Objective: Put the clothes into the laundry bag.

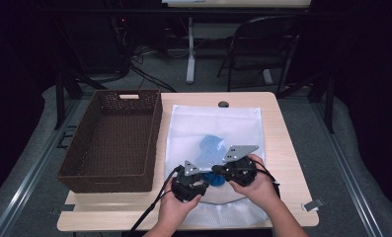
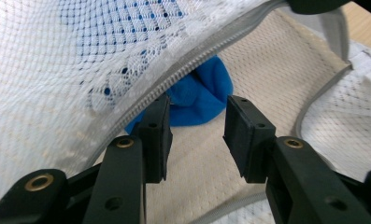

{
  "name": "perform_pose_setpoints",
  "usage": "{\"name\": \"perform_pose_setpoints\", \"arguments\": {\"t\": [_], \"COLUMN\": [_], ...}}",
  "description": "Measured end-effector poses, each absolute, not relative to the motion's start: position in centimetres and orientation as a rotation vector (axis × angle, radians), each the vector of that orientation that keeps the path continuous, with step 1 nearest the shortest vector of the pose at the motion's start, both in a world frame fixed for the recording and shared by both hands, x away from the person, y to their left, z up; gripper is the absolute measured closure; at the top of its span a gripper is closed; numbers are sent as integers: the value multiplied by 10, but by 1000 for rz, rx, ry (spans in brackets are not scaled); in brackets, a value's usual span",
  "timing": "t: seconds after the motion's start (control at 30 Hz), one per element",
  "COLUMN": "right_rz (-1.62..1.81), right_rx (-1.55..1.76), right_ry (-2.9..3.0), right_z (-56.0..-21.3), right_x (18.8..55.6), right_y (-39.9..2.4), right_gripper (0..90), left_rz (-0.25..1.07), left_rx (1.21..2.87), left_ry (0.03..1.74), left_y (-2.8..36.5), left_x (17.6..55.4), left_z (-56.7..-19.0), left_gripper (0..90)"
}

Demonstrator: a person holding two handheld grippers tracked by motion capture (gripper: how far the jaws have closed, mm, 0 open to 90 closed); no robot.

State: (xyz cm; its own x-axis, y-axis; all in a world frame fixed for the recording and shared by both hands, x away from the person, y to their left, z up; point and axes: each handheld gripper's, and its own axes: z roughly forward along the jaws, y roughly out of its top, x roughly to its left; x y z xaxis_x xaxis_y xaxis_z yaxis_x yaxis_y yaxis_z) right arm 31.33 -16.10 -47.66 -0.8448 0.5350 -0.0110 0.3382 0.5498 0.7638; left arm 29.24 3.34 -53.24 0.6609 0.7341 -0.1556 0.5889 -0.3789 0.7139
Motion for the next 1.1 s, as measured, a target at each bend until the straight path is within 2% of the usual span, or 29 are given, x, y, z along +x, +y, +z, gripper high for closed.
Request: {"name": "perform_pose_setpoints", "arguments": {"t": [0.5, 1.1], "right_rz": [1178, 1178], "right_rx": [737, 732], "right_ry": [2540, 2536], "right_z": [-475, -474], "right_x": [313, 313], "right_y": [-162, -163], "right_gripper": [891, 891], "left_rz": [262, 296], "left_rx": [2092, 2067], "left_ry": [1000, 1015], "left_y": [59, 96], "left_x": [275, 259], "left_z": [-512, -508], "left_gripper": [534, 513]}}
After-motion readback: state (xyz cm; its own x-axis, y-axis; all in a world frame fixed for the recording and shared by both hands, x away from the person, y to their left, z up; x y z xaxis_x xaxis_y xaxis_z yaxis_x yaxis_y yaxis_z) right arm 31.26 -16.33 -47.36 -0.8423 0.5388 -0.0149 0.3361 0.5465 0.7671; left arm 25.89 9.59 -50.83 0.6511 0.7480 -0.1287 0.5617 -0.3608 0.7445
